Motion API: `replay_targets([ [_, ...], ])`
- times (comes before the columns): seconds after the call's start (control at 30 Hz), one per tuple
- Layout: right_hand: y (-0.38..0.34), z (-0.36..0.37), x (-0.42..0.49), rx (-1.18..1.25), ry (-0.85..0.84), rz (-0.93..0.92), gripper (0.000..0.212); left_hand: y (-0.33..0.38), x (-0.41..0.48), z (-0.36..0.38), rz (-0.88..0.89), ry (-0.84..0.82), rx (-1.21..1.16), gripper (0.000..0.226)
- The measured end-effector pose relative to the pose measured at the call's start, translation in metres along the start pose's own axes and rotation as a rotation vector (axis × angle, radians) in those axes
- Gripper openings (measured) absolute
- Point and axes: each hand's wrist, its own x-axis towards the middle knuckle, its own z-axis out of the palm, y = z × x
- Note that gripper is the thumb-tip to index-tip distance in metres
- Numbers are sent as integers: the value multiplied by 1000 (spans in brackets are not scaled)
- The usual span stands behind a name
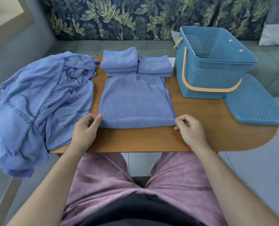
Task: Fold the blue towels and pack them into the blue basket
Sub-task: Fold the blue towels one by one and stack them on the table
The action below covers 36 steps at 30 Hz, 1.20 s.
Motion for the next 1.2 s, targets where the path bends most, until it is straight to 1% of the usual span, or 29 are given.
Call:
replay_targets([
  [0.07,1,1,0,-17,16,-54,21,2,-1,0,-9,-4,13,39],
  [0.13,1,2,0,-72,37,-143,29,1,0,2,-17,-13,-29,45],
  [0.2,5,4,-1,-220,109,-288,35,0,-1,3,-31,-40,-66,49],
  [0.23,6,6,-3,-312,157,-355,35,-1,-2,3,-11,-38,-27,46],
  [0.3,5,16,-9,-461,209,-456,27,0,-3,4,130,-9,202,34],
  [0.33,2,23,-11,-519,208,-490,22,4,-2,6,231,-2,313,28],
  [0.37,-3,31,-12,-570,196,-504,17,8,0,10,326,-7,372,22],
  [0.4,-8,39,-10,-617,175,-496,15,11,5,14,402,-27,401,18],
  [0.43,-13,47,-5,-660,136,-466,20,14,13,20,449,-53,429,21],
  [0.47,-19,54,0,-702,74,-425,30,15,23,26,463,-83,467,29],
  [0.53,-30,66,12,-783,-108,-323,52,14,41,39,409,-190,604,49],
  [0.57,-32,71,18,-826,-200,-279,58,12,45,47,362,-271,690,59],
  [0.63,-31,78,21,-895,-341,-207,64,5,47,59,290,-401,824,75],
  [0.67,-30,79,18,-910,-372,-183,65,1,43,63,284,-408,860,78],
  [0.77,-32,73,-5,-933,-380,-178,67,-4,25,58,318,-337,892,77],
  [0.9,-44,62,-33,-933,-377,-171,68,-2,-4,49,324,-374,858,74],
  [0.97,-53,66,-17,-890,-352,-198,65,6,7,54,324,-396,816,73],
  [1.07,-64,86,31,-866,-326,-270,62,21,49,75,334,-403,782,75],
  [1.13,-61,97,56,-892,-348,-266,62,22,72,87,315,-407,830,73],
  [1.2,-50,101,64,-909,-393,-223,63,16,80,90,277,-416,871,74],
])
